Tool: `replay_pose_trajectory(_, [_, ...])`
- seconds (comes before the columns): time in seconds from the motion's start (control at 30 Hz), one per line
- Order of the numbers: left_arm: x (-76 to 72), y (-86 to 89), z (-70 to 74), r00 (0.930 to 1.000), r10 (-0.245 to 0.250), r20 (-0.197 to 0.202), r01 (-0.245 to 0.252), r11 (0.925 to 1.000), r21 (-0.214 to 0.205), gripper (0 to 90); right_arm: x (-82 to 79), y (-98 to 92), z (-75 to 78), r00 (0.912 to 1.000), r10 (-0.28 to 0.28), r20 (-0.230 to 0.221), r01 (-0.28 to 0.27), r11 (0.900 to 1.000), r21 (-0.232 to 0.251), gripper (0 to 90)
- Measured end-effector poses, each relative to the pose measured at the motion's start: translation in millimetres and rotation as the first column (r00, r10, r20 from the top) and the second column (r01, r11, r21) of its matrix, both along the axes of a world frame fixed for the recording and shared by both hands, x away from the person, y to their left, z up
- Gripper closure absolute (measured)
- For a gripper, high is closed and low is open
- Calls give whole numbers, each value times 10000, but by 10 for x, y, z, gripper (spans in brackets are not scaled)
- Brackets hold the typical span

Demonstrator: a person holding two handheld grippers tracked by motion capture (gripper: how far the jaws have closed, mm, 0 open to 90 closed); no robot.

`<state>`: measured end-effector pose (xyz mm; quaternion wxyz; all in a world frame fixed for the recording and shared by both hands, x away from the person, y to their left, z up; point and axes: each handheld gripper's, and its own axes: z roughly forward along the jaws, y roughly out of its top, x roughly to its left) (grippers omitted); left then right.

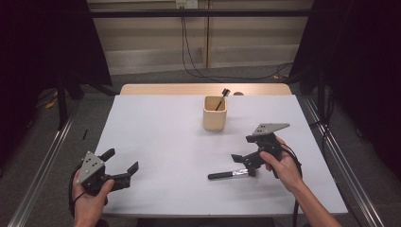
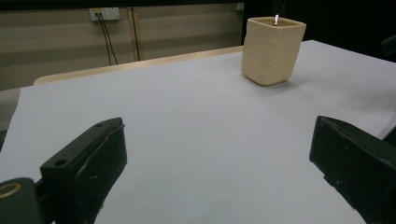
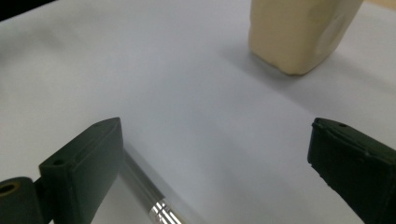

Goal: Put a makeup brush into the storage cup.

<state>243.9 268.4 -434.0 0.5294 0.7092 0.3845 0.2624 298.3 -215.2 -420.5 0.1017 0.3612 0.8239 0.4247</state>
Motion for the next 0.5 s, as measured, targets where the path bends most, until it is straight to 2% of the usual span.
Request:
replay_pose_trajectory(0.13, [12,2,-9,10000,-35,-84,36,10000,75,39,27,22,13,9992,274,-275,-286,9986,-450,36])
replay_pose_trajectory(0.2, [12,4,-8,10000,-42,-79,42,10000,73,40,42,43,20,9970,580,-519,-617,9954,-729,32])
replay_pose_trajectory(0.3, [5,4,-7,10000,-6,-65,6,10000,59,39,70,69,33,9894,1104,-945,-1203,9871,-1055,30])
replay_pose_trajectory(0.43, [6,18,-4,10000,-14,-45,15,9999,134,39,113,95,45,9833,1330,-1242,-1489,9804,-1287,30])
replay_pose_trajectory(0.5, [8,19,-4,10000,-5,-43,6,9999,130,39,146,114,46,9754,1494,-1620,-1724,9752,-1385,37])
